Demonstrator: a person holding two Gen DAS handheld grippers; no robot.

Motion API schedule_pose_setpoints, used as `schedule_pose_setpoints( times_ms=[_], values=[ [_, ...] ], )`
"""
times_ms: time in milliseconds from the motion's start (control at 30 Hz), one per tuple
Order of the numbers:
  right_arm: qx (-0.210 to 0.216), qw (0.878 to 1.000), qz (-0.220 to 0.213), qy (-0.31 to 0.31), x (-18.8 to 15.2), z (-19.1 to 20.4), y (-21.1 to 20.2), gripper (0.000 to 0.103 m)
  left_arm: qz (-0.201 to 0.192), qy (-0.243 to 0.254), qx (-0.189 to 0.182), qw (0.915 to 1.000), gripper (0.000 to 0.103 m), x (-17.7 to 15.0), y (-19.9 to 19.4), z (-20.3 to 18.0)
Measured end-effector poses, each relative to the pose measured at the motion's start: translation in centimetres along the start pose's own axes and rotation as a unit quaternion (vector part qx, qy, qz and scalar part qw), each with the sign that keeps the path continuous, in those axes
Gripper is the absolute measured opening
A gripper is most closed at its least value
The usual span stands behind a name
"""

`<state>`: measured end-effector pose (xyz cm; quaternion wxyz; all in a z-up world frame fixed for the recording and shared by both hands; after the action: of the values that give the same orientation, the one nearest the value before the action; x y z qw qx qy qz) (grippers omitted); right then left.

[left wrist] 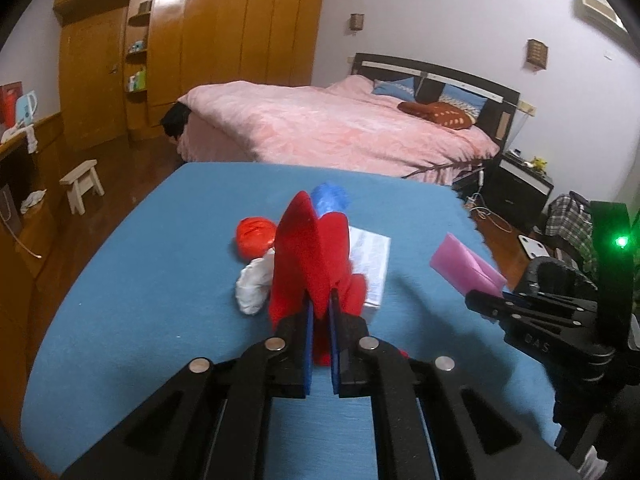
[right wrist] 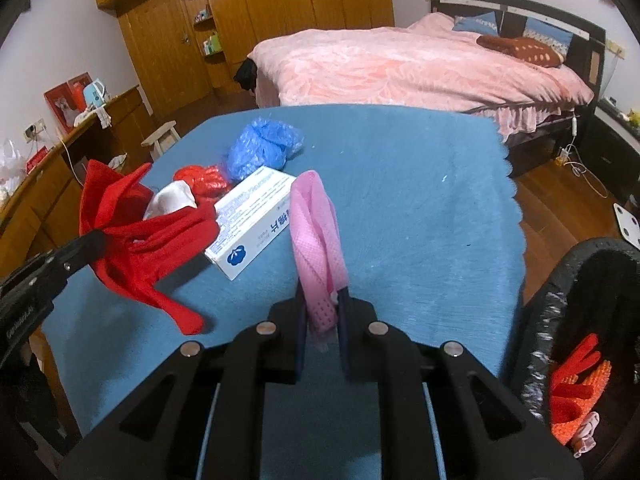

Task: Collect trash
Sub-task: 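Grasp the red glove with the left tool while the right tool holds the mask, then carry the glove and mask over the trash bin and open both tools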

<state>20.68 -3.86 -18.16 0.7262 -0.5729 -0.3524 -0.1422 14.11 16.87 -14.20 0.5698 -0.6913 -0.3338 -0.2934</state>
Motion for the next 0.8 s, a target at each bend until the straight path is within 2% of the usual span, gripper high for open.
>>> schedule_pose_setpoints(
  times_ms=[800],
  values=[
    [-0.026, 0.997, -0.058, 0.037, 0.6, -4.8, -7.5, 0.013, -0.022, 0.038, -0.067, 0.9968, 0.007, 2.0, -0.9, -7.9]
  ],
)
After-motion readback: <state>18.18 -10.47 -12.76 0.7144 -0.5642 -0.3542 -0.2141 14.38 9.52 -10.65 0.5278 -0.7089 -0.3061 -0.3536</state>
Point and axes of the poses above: each gripper's, at about its wrist camera, not at the fingertips, and y roughly the way its jaws point, z to its left, x to its top, the point moved 3 cm from there along y, roughly the way its jaws point, and after that the axes turned 5 degrees about -x, right-handed, at the moved point
